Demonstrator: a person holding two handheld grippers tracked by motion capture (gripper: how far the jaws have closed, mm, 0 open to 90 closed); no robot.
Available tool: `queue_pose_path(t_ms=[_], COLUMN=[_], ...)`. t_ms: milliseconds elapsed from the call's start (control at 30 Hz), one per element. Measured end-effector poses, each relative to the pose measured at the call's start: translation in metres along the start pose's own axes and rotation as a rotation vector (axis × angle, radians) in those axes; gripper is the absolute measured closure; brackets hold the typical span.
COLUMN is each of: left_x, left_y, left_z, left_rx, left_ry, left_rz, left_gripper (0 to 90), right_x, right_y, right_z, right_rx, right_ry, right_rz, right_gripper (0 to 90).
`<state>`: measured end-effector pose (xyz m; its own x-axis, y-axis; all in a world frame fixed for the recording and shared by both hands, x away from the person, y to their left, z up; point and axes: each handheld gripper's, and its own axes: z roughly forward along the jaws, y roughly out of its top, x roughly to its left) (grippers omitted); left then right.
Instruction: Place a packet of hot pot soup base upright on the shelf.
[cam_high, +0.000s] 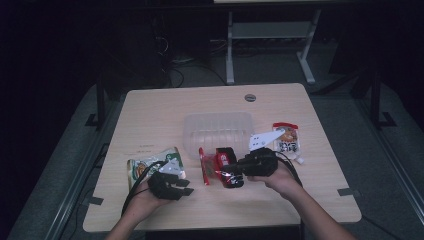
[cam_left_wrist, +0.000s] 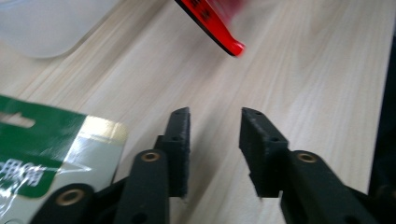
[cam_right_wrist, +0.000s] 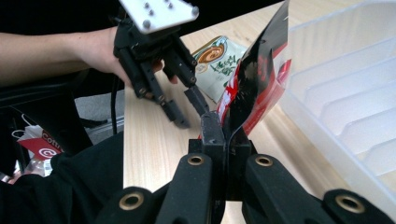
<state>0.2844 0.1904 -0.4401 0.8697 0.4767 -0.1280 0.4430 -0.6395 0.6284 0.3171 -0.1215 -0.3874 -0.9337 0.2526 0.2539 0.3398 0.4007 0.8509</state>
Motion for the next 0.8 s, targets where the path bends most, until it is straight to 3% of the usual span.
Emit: queue_pose_path(t_ms=[367,633,800], left_x=[-0.002,0.004,0.005], left_y=[0.001,-0.004,-0.006], left_z=[0.002,-0.006,-0.006], left_rx=[0.022,-0.019,-0.018], left_ry=[-0.019,-0.002,-0.005], left_rz=[0.008,-0.041,-0.045], left_gripper=[44.3,42.6,41.3], right_x=[-0.005,-0.019,-0.032], right_y=[0.017,0.035,0.045], right_z=[-0.021,-0.035,-0.042], right_rx=[-0.035,-0.038,-0.055], right_ry=[-0.059,-0.118,-0.152], right_rz=[-0.004,0.0,0.004], right_gripper=[90.0,90.0,90.0])
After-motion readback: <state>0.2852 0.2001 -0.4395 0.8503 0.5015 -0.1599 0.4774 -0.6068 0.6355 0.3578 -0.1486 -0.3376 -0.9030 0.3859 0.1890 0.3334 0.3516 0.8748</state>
